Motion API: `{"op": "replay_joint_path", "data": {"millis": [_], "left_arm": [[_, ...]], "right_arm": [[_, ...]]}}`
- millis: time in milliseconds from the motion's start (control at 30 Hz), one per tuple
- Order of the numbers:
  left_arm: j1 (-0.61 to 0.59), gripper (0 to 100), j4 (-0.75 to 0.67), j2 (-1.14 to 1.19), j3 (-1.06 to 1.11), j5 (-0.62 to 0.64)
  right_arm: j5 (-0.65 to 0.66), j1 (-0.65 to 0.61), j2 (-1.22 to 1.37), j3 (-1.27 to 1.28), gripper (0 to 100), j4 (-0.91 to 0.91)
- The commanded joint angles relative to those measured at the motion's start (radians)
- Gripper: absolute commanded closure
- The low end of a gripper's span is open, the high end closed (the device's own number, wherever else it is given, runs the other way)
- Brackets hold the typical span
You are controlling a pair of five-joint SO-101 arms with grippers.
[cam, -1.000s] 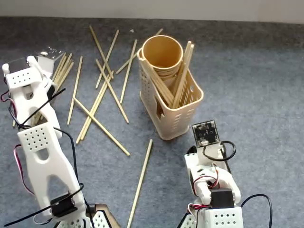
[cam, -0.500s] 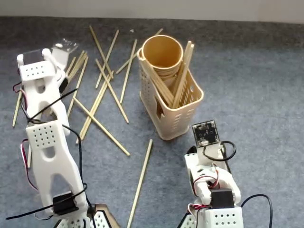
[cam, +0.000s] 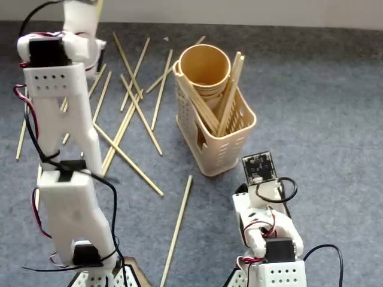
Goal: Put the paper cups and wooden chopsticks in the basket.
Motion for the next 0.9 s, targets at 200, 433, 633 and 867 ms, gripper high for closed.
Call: {"op": "replay_joint_path", "data": {"millis": [200,433,633,867], "left_arm": [[0.314,100,0.0,-0.206,-0.019,0.098],[0.561,100,0.012,-0.43,-0.002,0.101],[0.736,100,0.008,-0.742,0.406,0.1],[0.7,100,-0.414,-1.138,1.17,0.097]], "right_arm": [[-0.005,-0.01,-0.01,-0.002,72.4,0.005],[-0.005,-0.01,-0.01,-0.002,72.4,0.005],[-0.003,-0.01,-0.01,-0.002,72.4,0.005],[-0.003,-0.01,-0.01,-0.002,72.4,0.005]]}}
